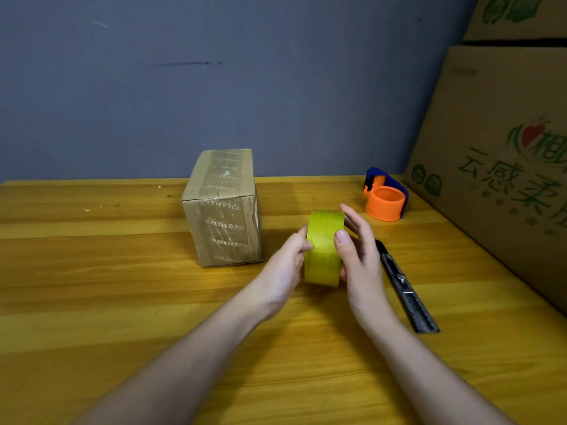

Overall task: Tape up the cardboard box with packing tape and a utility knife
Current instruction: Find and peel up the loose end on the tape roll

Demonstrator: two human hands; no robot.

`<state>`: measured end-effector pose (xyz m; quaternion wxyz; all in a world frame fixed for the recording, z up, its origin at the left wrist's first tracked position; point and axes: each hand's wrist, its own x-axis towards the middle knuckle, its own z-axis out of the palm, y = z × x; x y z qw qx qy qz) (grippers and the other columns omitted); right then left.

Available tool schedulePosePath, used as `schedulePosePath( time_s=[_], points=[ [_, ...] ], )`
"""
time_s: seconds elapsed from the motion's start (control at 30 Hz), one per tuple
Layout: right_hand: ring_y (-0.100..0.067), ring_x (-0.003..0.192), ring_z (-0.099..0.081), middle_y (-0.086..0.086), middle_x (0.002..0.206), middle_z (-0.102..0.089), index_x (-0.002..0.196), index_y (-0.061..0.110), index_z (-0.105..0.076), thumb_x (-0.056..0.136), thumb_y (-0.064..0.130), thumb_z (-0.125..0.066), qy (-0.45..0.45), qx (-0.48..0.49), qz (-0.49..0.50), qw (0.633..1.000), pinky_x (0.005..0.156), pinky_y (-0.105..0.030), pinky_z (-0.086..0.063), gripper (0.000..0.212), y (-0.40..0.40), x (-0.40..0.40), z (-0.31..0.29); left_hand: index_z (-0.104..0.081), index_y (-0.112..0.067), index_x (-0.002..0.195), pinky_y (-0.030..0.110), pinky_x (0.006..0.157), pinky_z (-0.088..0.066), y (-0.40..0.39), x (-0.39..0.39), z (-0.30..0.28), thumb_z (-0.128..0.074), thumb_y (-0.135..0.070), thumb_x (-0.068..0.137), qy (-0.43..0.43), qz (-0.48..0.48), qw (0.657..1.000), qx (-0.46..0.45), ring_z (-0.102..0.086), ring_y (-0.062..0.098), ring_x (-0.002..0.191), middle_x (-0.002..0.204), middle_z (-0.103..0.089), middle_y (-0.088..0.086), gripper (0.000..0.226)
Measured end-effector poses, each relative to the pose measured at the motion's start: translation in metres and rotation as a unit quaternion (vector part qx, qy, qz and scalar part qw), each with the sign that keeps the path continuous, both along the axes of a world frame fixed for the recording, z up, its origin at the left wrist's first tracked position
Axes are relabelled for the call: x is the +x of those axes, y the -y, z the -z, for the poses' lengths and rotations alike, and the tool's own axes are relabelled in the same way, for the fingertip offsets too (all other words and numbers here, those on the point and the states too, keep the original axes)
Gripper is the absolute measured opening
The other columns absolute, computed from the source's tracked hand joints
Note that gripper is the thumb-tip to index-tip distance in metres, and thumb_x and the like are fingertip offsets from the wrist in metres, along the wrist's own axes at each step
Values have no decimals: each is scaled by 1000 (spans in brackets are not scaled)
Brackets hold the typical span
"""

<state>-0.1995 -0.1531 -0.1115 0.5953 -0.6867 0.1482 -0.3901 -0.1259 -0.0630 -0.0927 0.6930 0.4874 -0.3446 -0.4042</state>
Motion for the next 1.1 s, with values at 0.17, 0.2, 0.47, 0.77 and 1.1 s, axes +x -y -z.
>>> schedulePosePath(
  time_s=[0.17,0.2,0.47,0.77,1.1],
  points=[
    [5,74,-56,27,104,-61,126,39,-50,69,60,-51,-2,23,-8,1000,56,-22,-45,60,0,1,-1,-42,-9,130,29,66,-52,1,-1,-2,-34,-24,70,-12,1,1000,-18,-60,18,68,95,-61,12,62],
    [4,73,-56,25,104,-61,126,38,-50,69,60,-51,-3,23,-7,1000,55,-21,-45,61,-1,1,-1,-45,-12,127,29,66,-52,2,-2,-1,-34,-28,74,-16,1,1000,-22,-61,18,69,96,-63,9,56],
    [7,73,-58,38,96,-61,126,39,-49,71,59,-52,0,4,-6,1000,59,-25,-46,58,1,2,1,-43,-13,130,30,67,-53,1,0,2,-32,-26,75,-9,-2,1000,-7,-62,16,65,91,-63,10,58],
    [7,73,-57,38,96,-60,129,34,-48,76,53,-54,9,-3,-8,1000,54,-19,-45,57,1,0,1,-37,-6,135,27,63,-53,1,0,-5,-33,-18,66,-5,-3,1000,20,-62,16,65,99,-59,14,70],
    [9,65,-54,39,90,-61,128,35,-48,82,43,-51,12,8,-12,1000,48,-12,-40,47,1,0,2,-42,-5,129,25,59,-52,4,-4,-9,-33,-25,68,-50,-48,997,24,-61,16,64,104,-57,20,65]
  ],
)
